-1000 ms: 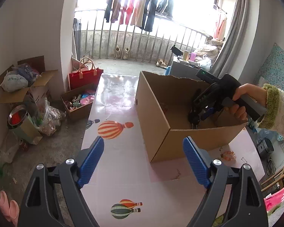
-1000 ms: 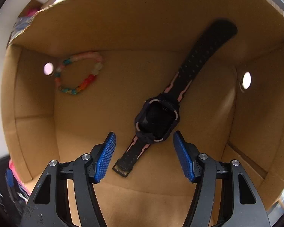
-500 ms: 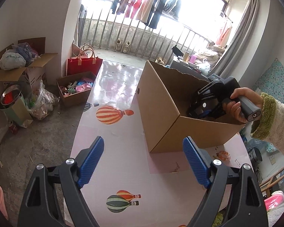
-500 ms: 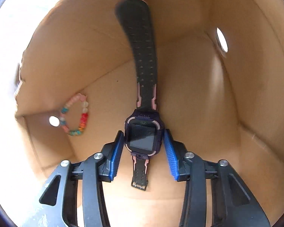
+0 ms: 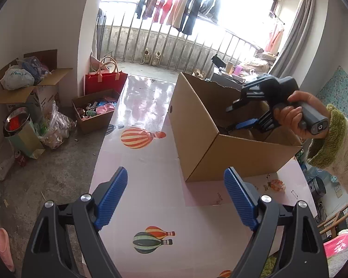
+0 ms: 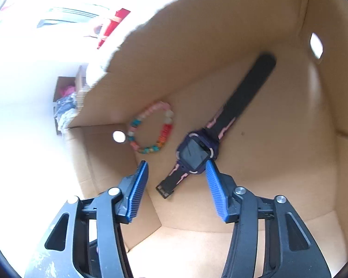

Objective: Organize jewelry

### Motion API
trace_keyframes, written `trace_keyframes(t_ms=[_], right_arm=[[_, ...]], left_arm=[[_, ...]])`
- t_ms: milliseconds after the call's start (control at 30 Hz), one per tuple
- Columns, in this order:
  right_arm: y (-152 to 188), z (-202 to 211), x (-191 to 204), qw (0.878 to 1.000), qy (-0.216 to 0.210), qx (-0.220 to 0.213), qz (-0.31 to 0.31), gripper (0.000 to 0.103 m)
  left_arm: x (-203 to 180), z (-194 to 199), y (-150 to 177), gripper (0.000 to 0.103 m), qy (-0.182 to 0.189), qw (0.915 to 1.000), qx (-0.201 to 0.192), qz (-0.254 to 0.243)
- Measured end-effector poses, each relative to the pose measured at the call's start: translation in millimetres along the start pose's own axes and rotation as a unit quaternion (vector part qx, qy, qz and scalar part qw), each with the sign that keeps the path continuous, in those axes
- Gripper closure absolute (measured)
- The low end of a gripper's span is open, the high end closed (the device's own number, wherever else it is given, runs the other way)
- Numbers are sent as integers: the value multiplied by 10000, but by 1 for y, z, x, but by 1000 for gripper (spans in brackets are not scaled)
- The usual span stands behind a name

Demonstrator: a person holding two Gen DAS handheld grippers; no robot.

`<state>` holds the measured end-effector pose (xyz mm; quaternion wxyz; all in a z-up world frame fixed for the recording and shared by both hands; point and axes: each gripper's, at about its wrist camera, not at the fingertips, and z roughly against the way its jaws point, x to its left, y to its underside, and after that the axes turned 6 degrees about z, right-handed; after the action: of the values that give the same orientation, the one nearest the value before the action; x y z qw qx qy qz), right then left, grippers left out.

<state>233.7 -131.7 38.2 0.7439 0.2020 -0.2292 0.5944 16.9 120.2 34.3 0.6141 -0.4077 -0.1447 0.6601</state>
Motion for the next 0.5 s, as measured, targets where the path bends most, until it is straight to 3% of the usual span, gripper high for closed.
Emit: trace_keyframes(t_ms=[133, 233, 333, 433, 500], right_arm=[[24, 54, 13, 9967, -285, -510, 568, 51], [56, 102, 17, 9870, -429, -1094, 1097, 48], [103, 138, 16, 9686, -351, -1757, 1722, 45], [159, 168, 1, 9425, -141, -2383, 2340, 35], [195, 170, -9, 9280, 140, -2683, 2581, 31]], left_arm=[[-7, 0, 8, 20, 27, 9999, 70, -139], [-15, -2, 15, 20, 64, 9995, 178, -264], [-29, -2, 24, 20, 156, 9984, 281, -457], [-45, -4, 33, 20, 325, 9964, 400, -672], [-60, -8, 40, 20, 430, 9941, 550, -824]])
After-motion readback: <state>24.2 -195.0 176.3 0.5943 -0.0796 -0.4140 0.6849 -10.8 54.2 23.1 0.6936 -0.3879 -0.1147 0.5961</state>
